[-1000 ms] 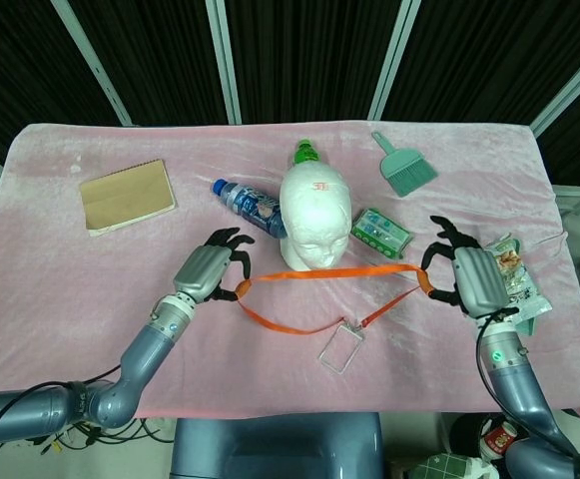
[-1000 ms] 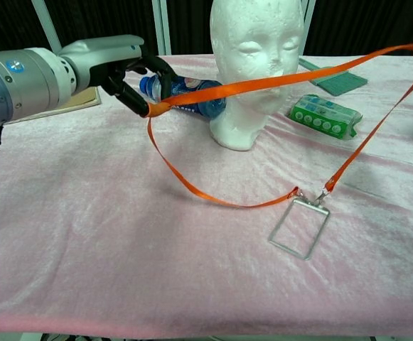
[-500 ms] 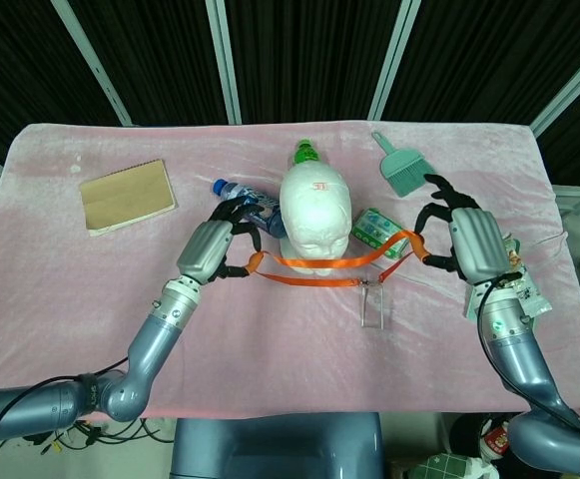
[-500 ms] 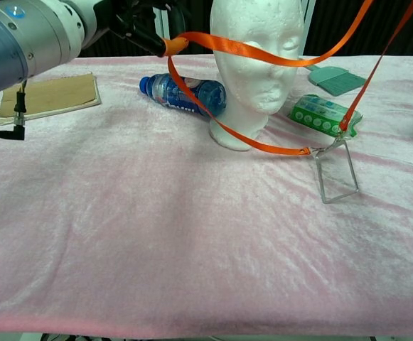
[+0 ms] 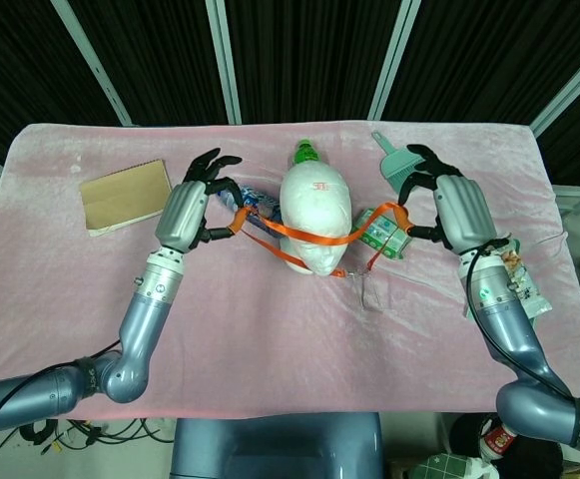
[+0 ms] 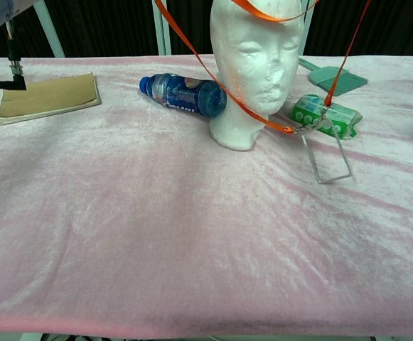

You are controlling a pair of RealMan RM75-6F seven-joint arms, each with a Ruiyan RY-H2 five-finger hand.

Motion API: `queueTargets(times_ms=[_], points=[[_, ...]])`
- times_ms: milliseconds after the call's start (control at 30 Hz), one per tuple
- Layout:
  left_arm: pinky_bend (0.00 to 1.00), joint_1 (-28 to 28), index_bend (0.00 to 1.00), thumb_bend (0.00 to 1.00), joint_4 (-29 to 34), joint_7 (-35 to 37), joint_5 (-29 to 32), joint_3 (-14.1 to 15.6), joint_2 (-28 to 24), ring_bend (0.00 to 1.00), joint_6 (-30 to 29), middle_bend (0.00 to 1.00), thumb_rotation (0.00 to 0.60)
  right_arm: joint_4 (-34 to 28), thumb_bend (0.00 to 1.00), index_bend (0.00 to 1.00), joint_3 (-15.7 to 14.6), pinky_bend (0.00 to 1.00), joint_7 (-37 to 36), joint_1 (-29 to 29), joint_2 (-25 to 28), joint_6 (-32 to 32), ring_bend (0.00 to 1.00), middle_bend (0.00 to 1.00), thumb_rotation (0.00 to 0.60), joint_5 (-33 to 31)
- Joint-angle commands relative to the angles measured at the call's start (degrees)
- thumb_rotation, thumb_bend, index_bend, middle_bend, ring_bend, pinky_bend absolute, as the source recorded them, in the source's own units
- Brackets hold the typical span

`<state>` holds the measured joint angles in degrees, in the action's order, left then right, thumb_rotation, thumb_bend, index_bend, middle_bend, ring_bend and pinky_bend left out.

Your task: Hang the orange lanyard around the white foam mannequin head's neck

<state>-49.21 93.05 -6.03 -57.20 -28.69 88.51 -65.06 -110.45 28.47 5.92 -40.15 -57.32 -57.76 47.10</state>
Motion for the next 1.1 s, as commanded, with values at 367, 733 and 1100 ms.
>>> queueTargets(times_ms=[367, 733, 1100], points=[[0.00, -2.4, 0.61, 0.43, -4.6, 3.1, 1.7, -3.0, 1.0, 0.00, 0.8, 0.18, 0.600, 5.5, 0.44, 0.76, 2.7, 0.21, 0.8, -6.3, -0.8, 2.9, 0.24, 0.12, 0.600, -7.3], [0.00, -5.1, 0.59, 0.43, -12.1, 4.0, 4.0, -4.6, 4.5, 0.00, 0.3, 0.18, 0.600, 11.6, 0.45, 0.76, 3.0, 0.21, 1.8, -10.4, -0.6, 6.3, 0.24, 0.12, 0.600, -13.6], [0.00, -7.4, 0.57, 0.43, -21.9, 5.1, 2.9, -3.5, 8.6, 0.00, 0.1, 0.18, 0.600, 15.1, 0.45, 0.76, 1.2, 0.21, 2.3, -13.3, -2.1, 9.6, 0.24, 0.12, 0.600, -15.5]])
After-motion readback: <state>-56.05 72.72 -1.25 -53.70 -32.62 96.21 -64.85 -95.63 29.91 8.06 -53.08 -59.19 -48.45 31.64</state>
